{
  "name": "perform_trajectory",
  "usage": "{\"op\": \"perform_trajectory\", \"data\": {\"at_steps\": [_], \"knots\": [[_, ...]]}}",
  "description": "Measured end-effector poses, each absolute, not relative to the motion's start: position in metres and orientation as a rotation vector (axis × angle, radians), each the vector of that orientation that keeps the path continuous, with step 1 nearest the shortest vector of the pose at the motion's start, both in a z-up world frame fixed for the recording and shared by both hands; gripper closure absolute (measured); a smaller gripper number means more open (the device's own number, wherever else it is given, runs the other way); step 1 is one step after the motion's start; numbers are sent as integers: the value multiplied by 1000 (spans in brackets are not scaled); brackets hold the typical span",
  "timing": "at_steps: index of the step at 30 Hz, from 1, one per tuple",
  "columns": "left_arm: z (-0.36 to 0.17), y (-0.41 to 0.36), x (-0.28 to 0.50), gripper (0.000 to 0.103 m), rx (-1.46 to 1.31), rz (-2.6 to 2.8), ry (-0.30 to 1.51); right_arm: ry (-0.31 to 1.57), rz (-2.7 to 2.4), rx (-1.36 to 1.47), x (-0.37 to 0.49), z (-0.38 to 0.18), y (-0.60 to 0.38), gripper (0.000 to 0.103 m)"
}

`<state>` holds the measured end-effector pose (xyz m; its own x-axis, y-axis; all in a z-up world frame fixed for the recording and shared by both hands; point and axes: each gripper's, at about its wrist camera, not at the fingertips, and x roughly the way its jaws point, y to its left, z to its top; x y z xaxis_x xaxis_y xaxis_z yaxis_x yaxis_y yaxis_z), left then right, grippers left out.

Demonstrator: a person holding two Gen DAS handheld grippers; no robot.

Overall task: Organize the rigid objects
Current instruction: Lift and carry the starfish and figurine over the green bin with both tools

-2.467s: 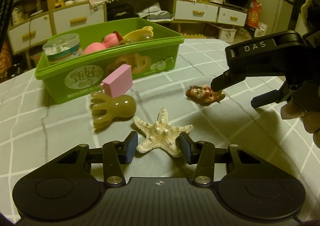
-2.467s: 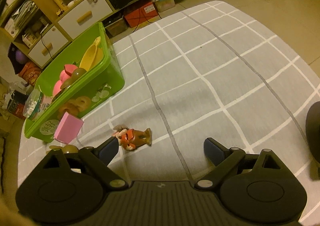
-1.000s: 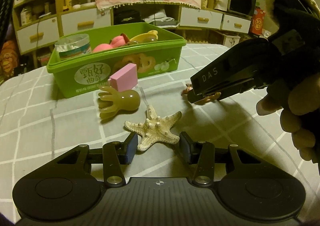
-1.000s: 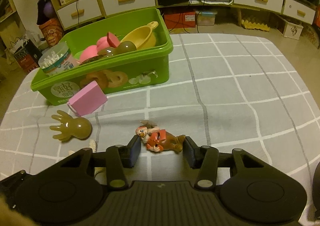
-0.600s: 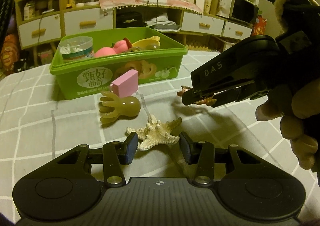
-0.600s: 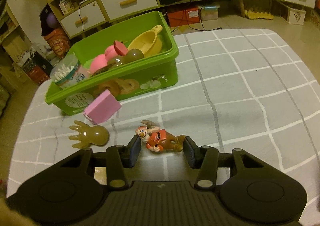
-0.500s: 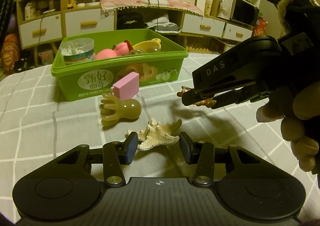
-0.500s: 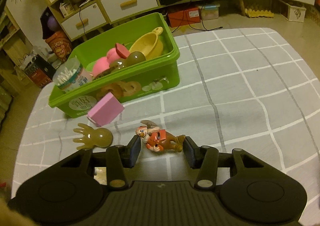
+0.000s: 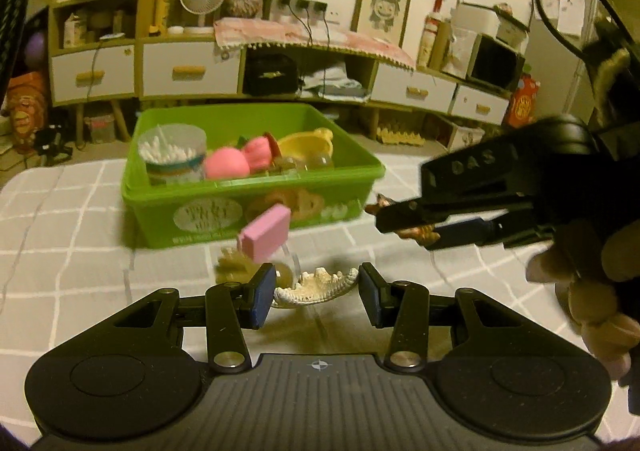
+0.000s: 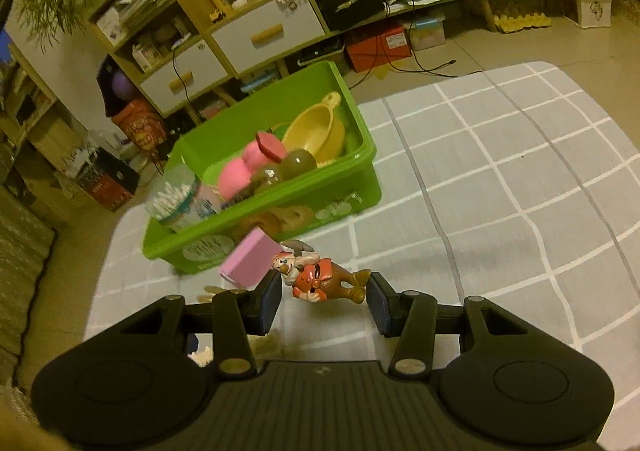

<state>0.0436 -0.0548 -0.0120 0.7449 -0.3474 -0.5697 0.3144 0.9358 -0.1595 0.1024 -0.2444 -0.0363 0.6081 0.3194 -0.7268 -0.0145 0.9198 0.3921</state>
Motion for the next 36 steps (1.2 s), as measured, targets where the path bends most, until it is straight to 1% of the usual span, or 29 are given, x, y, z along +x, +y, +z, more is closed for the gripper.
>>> {"op": "perform_trajectory", "data": {"at_steps": [13, 20, 30, 36], "knots": [[11, -49, 79, 52, -51, -337, 570, 873, 232, 552, 108, -17, -265, 71], [12, -51, 112, 52, -61, -290, 551, 854, 233, 603, 144, -5, -267, 71], [-7, -69, 145, 52, -38, -229, 555, 852, 230, 782, 191, -36, -270, 71], [-16, -68, 155, 52, -43, -215, 576, 851, 219, 791, 203, -46, -270, 71]]}}
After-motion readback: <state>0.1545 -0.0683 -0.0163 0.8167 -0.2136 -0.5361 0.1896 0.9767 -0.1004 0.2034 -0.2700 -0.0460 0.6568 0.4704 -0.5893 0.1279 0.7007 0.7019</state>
